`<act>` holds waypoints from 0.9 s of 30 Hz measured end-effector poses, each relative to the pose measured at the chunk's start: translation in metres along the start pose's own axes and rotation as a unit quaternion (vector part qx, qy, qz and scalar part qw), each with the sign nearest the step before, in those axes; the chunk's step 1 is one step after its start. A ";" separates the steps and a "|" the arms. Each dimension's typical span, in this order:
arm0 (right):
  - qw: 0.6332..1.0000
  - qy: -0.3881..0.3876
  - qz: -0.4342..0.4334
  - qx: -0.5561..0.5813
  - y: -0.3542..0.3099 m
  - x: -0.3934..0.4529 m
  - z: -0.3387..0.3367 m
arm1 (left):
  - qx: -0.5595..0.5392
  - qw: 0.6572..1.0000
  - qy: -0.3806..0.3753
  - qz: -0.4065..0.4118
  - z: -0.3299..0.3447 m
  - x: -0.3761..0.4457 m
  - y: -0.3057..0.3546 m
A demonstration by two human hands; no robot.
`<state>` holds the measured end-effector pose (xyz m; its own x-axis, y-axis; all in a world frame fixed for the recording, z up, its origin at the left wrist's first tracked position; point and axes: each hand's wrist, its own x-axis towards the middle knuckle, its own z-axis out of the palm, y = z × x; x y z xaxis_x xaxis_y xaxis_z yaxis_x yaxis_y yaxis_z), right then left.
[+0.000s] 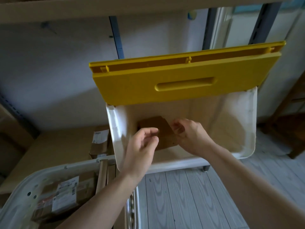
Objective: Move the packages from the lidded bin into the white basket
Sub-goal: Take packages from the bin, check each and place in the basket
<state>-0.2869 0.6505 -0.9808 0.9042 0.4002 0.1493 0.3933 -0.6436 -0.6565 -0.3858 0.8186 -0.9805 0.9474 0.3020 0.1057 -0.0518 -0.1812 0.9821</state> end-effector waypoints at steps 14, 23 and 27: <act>0.967 -0.079 0.222 0.102 0.030 0.069 0.064 | 0.113 0.956 0.084 -0.258 0.041 0.089 -0.046; 0.942 -0.007 0.301 0.151 0.034 0.079 0.064 | 0.104 0.951 0.124 -0.262 0.041 0.096 -0.046; 0.930 0.049 0.308 0.194 0.028 0.074 0.054 | 0.093 0.958 0.141 -0.232 0.039 0.094 -0.036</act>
<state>-0.2176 0.6975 -1.0283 0.9562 -0.0394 -0.2900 -0.2772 -0.4393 -0.8545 -0.2827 0.8167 -1.0118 0.7311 0.6260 -0.2714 0.4360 -0.1226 0.8916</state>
